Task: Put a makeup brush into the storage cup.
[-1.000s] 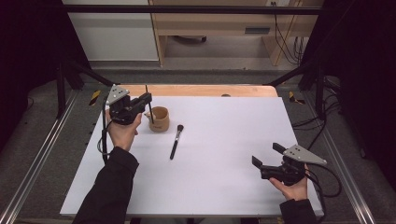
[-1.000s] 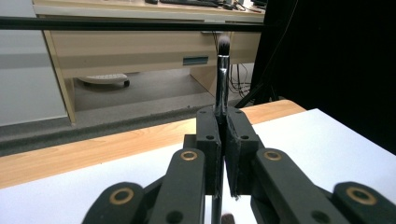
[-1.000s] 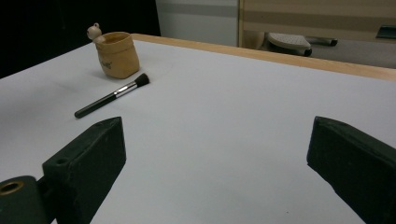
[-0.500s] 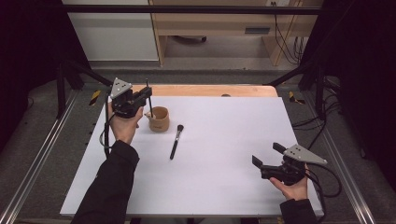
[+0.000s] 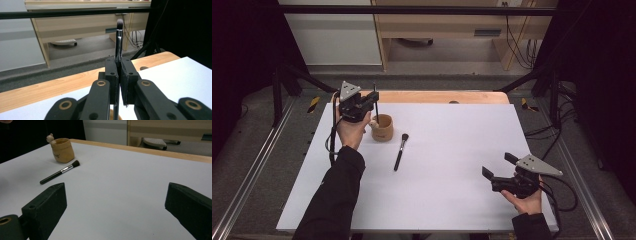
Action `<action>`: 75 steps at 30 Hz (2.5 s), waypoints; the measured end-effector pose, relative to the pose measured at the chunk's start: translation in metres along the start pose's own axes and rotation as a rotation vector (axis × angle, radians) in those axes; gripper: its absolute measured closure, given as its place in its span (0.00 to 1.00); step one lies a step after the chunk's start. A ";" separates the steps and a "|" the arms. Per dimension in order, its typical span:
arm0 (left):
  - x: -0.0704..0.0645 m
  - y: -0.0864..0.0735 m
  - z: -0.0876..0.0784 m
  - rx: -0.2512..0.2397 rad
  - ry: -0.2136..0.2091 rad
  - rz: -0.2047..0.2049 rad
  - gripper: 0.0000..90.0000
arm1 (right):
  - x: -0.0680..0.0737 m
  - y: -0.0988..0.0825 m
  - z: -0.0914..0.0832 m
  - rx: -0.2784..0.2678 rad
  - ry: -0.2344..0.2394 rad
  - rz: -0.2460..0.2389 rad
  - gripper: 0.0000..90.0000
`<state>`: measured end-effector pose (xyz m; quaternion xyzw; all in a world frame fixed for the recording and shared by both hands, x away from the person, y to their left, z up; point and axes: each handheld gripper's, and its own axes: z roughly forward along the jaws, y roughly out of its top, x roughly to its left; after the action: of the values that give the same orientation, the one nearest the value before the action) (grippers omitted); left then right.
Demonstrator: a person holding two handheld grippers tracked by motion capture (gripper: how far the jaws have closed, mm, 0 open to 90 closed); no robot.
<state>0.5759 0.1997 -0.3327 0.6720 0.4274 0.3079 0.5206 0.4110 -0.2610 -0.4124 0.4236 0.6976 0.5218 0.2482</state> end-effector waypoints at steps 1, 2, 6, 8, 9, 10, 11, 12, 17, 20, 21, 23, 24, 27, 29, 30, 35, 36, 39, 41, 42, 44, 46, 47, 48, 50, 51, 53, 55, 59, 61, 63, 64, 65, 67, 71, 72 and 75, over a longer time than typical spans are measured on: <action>0.000 -0.001 0.001 0.001 0.001 0.001 0.94 | 0.000 0.000 0.000 -0.002 0.000 -0.002 0.05; 0.000 -0.001 0.001 0.001 0.001 0.001 0.94 | 0.000 0.000 0.000 -0.002 0.000 -0.002 0.05; 0.000 -0.003 0.007 0.009 0.011 0.003 0.94 | 0.000 0.000 0.000 -0.001 -0.001 0.000 0.05; -0.001 -0.005 0.011 0.010 0.011 0.010 0.94 | 0.000 0.000 0.000 -0.003 0.000 -0.004 0.05; -0.001 -0.006 0.014 0.011 0.012 0.012 0.94 | -0.001 0.000 0.000 -0.003 0.000 -0.004 0.05; -0.001 -0.006 0.014 0.011 0.012 0.012 0.94 | -0.001 0.000 0.000 -0.003 0.000 -0.004 0.05; -0.001 -0.007 0.015 0.011 0.014 0.014 0.94 | -0.001 0.000 0.000 -0.004 -0.001 -0.003 0.05; -0.001 -0.007 0.016 0.012 0.013 0.011 0.94 | -0.001 0.000 0.000 -0.005 0.001 -0.003 0.05; -0.001 -0.011 0.023 0.023 0.016 0.017 0.95 | -0.001 0.000 0.000 -0.005 0.001 -0.003 0.05; -0.004 -0.014 0.026 0.027 0.018 0.022 0.95 | -0.001 0.000 0.000 -0.006 0.000 -0.002 0.05; -0.004 -0.015 0.027 0.030 0.021 0.028 0.95 | -0.001 0.000 0.000 -0.005 0.001 -0.003 0.05; -0.004 -0.019 0.029 0.041 0.024 0.026 0.95 | 0.000 0.000 0.000 -0.005 0.001 -0.004 0.05; -0.004 -0.020 0.030 0.041 0.025 0.026 0.94 | -0.001 0.000 0.000 -0.006 0.002 -0.004 0.05; -0.004 -0.022 0.030 0.045 0.027 0.025 0.95 | 0.000 0.000 0.000 -0.002 0.004 -0.002 0.05; -0.003 -0.025 0.032 0.052 0.034 0.028 0.95 | 0.000 0.000 0.000 -0.001 0.005 -0.001 0.05; -0.003 -0.025 0.032 0.052 0.034 0.028 0.94 | 0.000 0.000 0.000 -0.001 0.005 -0.001 0.05; -0.001 -0.032 0.033 0.064 0.036 0.023 0.94 | 0.000 0.000 0.000 0.000 0.004 -0.004 0.05; -0.001 -0.034 0.034 0.066 0.036 0.021 0.94 | 0.000 0.000 0.000 0.001 0.004 -0.003 0.05; 0.000 -0.041 0.035 0.081 0.033 0.014 0.94 | 0.000 0.000 0.001 0.001 0.004 -0.004 0.05; -0.001 -0.043 0.035 0.087 0.032 0.016 0.94 | 0.001 0.000 0.000 0.001 0.004 -0.003 0.05; -0.001 -0.043 0.035 0.087 0.032 0.016 0.94 | 0.001 0.000 0.001 0.001 0.004 -0.003 0.05; -0.001 -0.046 0.036 0.094 0.031 0.022 0.94 | 0.001 0.000 0.001 0.001 0.004 -0.004 0.05; -0.002 -0.049 0.037 0.100 0.030 0.015 0.94 | 0.001 0.000 0.001 0.001 0.004 -0.005 0.05; -0.002 -0.051 0.037 0.106 0.031 0.014 0.94 | 0.001 0.000 0.001 0.000 0.005 -0.008 0.05; -0.002 -0.052 0.037 0.110 0.030 0.014 0.94 | 0.001 0.000 0.001 0.001 0.005 -0.006 0.05; -0.002 -0.054 0.037 0.115 0.032 0.017 0.94 | 0.001 0.000 0.001 0.001 0.005 -0.005 0.05; -0.002 -0.054 0.037 0.115 0.032 0.017 0.94 | 0.001 0.000 0.001 0.001 0.005 -0.005 0.05; -0.002 -0.056 0.036 0.120 0.033 0.023 0.94 | 0.001 0.000 0.001 0.001 0.007 -0.005 0.05; -0.002 -0.058 0.035 0.123 0.031 0.018 0.94 | 0.001 0.000 0.001 -0.001 0.007 -0.009 0.05; -0.001 -0.061 0.035 0.135 0.034 0.014 0.94 | 0.002 0.000 0.001 -0.002 0.006 -0.010 0.05; -0.001 -0.062 0.035 0.138 0.034 0.016 0.94 | 0.002 0.000 0.001 -0.001 0.006 -0.009 0.05; 0.000 -0.063 0.035 0.149 0.035 0.022 0.94 | 0.002 0.000 0.001 -0.002 0.006 -0.010 0.05; 0.000 -0.063 0.035 0.148 0.037 0.019 0.94 | 0.002 0.000 0.001 -0.002 0.008 -0.009 0.05; 0.001 -0.064 0.034 0.150 0.039 0.020 0.94 | 0.002 0.000 0.001 -0.002 0.008 -0.010 0.05; 0.001 -0.065 0.034 0.151 0.040 0.018 0.93 | 0.002 0.000 0.001 -0.002 0.007 -0.009 0.05; 0.002 -0.067 0.032 0.162 0.038 0.014 0.91 | 0.002 0.000 0.002 0.000 0.005 -0.009 0.05; 0.002 -0.067 0.031 0.165 0.034 0.010 0.91 | 0.002 0.000 0.002 0.000 0.005 -0.009 0.05; 0.001 -0.066 0.028 0.156 0.027 0.007 0.88 | 0.002 0.000 0.002 -0.001 0.005 -0.009 0.05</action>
<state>0.5837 0.1948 -0.4036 0.7079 0.4544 0.2846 0.4599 0.4114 -0.2583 -0.4126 0.4189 0.6999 0.5222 0.2491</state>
